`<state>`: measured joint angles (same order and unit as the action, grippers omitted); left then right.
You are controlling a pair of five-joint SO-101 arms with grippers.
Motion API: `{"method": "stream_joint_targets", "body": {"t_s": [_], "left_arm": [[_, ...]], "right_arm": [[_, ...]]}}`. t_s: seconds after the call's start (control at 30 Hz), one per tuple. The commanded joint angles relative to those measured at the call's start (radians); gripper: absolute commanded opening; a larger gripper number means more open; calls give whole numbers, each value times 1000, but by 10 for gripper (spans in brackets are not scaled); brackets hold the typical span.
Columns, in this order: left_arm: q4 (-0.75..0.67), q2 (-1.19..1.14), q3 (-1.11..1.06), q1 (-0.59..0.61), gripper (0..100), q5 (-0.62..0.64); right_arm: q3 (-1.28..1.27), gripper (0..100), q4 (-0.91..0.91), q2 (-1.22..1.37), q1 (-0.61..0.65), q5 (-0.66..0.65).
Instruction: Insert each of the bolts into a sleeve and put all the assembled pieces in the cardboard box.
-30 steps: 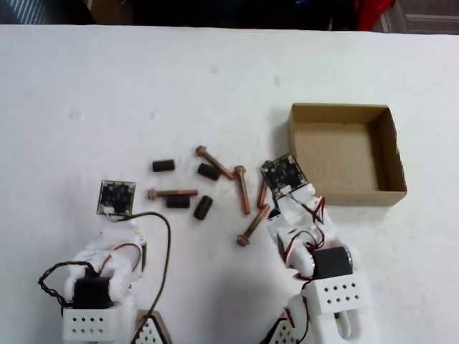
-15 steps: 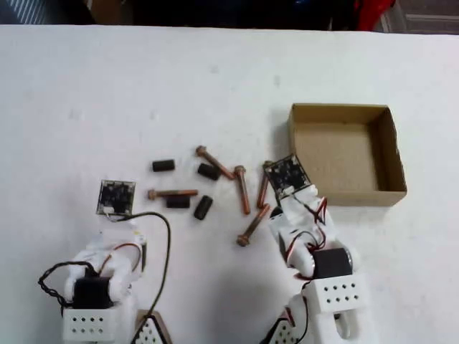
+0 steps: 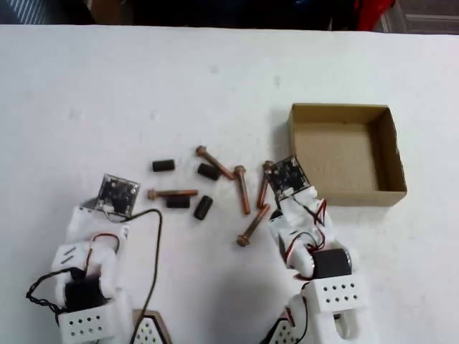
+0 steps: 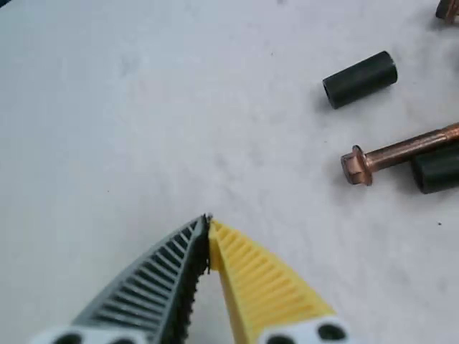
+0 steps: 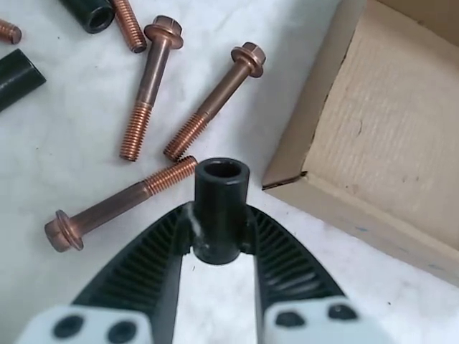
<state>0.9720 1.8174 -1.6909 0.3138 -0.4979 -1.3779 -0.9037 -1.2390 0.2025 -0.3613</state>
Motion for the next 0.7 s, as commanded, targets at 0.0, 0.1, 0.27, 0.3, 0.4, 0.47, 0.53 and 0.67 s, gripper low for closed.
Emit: {"method": "stream_joint_targets", "body": {"t_s": [0.0, 0.1, 0.27, 0.3, 0.4, 0.47, 0.53, 0.67], "left_arm": [[5, 8, 92, 7, 21, -20], [71, 7, 170, 2, 21, -20], [127, 7, 229, -22, 20, -66], [127, 7, 229, -24, 20, -69], [126, 5, 229, -25, 20, -69], [126, 5, 229, -25, 20, -69], [118, -21, 235, -25, 20, -69], [107, -213, 356, -27, 20, -68]], "right_arm": [[11, 16, 25, -16, 1, 11], [9, 16, 25, -16, 1, 11], [9, 16, 25, -16, 1, 11], [9, 16, 25, -16, 1, 11], [9, 16, 25, -16, 1, 11], [9, 16, 25, -16, 1, 11], [9, 16, 25, -16, 1, 11], [9, 16, 25, -16, 1, 11]]}}
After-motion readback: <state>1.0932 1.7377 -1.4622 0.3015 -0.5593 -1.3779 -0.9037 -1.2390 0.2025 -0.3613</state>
